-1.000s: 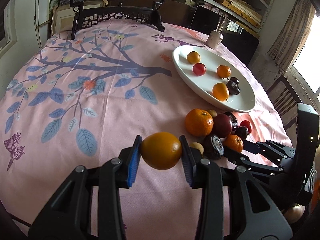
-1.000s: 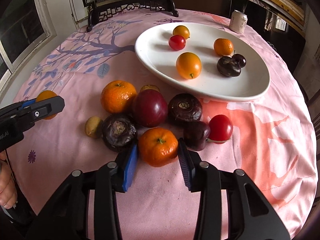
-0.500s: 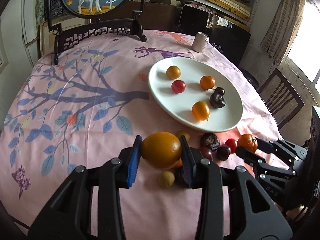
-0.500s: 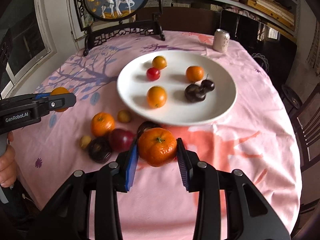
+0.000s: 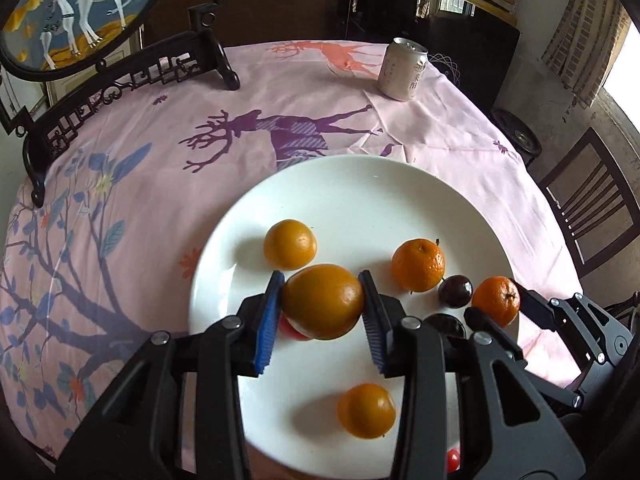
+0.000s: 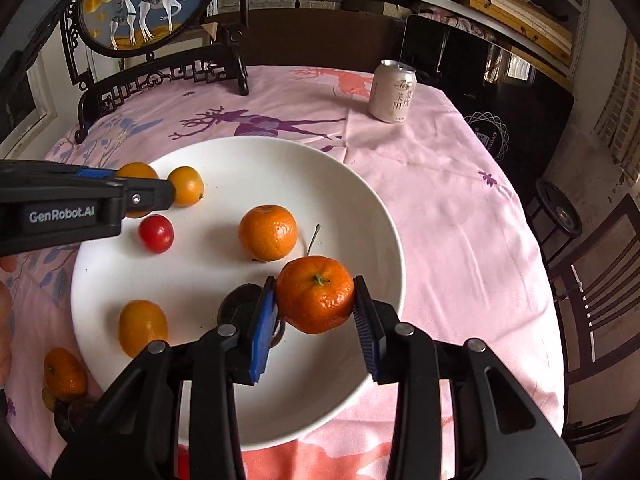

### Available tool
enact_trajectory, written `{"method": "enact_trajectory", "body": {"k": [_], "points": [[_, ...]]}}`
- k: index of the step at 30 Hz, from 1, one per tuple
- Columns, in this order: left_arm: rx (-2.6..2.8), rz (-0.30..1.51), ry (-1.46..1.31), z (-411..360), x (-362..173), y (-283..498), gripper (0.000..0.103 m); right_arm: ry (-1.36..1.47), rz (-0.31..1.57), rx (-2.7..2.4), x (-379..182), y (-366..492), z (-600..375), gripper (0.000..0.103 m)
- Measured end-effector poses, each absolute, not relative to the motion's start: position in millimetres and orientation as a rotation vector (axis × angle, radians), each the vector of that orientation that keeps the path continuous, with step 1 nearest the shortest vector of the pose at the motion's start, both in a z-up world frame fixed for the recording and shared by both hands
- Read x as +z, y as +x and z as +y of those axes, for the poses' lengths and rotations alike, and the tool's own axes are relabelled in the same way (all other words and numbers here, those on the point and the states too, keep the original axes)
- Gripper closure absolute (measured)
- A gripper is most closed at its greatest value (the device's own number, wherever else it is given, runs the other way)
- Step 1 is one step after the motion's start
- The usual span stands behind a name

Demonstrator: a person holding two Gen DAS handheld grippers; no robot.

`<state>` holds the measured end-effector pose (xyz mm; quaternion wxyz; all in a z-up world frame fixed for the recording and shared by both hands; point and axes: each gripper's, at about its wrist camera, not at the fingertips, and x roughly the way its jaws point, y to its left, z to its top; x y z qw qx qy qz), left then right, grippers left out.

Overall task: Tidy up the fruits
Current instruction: 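Set the mandarin and orange on the white plate and open both tools, then withdraw both tools toward the remaining fruits beside the plate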

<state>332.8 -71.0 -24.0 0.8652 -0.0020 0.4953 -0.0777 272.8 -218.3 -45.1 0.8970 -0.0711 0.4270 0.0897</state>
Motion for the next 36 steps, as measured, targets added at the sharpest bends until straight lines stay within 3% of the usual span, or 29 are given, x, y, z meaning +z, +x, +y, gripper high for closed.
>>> {"method": "enact_trajectory", "body": {"k": [3, 4, 5, 7, 9, 11, 16, 26, 27, 28, 30, 36], "points": [[-0.167, 1.061, -0.005, -77, -33, 343, 0.064, -0.149, 0.892, 0.187, -51, 277, -219, 0.062], [-0.17, 1.06, -0.013, -77, -33, 344, 0.062, -0.158, 0.883, 0.179, -50, 276, -219, 0.049], [-0.168, 1.057, -0.02, -76, -32, 344, 0.054, -0.17, 0.865, 0.168, -47, 274, -218, 0.044], [-0.173, 1.027, -0.03, -71, -21, 337, 0.046, -0.18, 0.837, 0.157, -39, 267, -219, 0.044], [-0.171, 0.982, -0.024, -63, -5, 322, 0.045, -0.165, 0.825, 0.168, -27, 255, -222, 0.044], [-0.175, 0.941, -0.026, -52, 10, 297, 0.038, -0.137, 0.814, 0.178, -14, 236, -227, 0.044], [-0.13, 0.858, -0.037, -17, 17, 214, 0.032, -0.05, 0.799, 0.212, -6, 168, -234, 0.026], [-0.036, 0.899, -0.071, 42, -49, 109, 0.03, -0.081, 0.819, 0.214, -37, 116, -209, 0.027], [-0.026, 0.906, -0.071, 45, -53, 106, 0.03, -0.083, 0.822, 0.223, -40, 118, -208, 0.033], [-0.023, 0.914, -0.075, 48, -56, 103, 0.03, -0.079, 0.831, 0.234, -44, 120, -208, 0.047], [-0.018, 0.925, -0.087, 53, -59, 100, 0.03, -0.057, 0.866, 0.256, -51, 127, -208, 0.058], [-0.036, 0.918, -0.091, 55, -57, 95, 0.03, -0.02, 0.919, 0.288, -66, 140, -205, 0.061]]}}
